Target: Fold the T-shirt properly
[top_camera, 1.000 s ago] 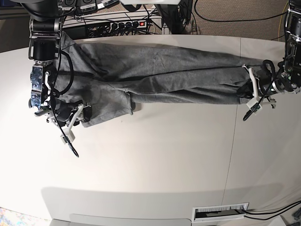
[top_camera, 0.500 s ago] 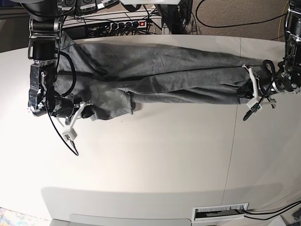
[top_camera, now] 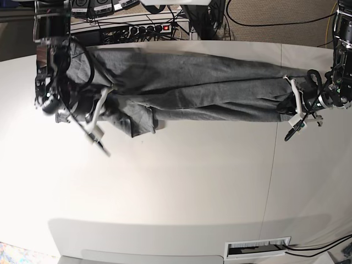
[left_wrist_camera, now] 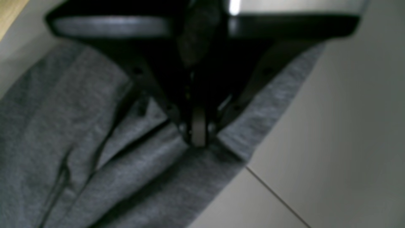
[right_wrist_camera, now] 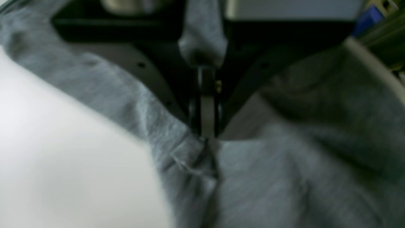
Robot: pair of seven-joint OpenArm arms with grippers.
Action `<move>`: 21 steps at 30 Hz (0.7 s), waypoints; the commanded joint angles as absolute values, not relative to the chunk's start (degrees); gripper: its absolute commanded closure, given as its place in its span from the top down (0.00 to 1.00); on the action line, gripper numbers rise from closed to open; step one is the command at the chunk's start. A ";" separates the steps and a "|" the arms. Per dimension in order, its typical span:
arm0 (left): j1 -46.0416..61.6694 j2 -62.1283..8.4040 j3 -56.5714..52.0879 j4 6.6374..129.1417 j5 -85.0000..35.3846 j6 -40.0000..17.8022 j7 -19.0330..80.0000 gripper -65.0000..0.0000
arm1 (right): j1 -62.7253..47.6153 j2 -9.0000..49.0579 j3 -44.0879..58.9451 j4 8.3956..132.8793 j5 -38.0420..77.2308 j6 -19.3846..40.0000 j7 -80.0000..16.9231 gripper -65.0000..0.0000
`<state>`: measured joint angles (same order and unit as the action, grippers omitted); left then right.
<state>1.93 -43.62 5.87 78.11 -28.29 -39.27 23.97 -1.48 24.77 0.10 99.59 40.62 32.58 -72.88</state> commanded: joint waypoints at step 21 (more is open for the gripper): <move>1.93 -44.27 5.72 77.95 -27.49 -38.61 26.94 0.00 | -25.06 25.71 25.45 117.54 41.80 33.69 -70.04 0.00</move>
<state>1.91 -43.51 5.87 78.00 -29.21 -39.24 24.32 -25.26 24.73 24.97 116.55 41.06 33.52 -71.09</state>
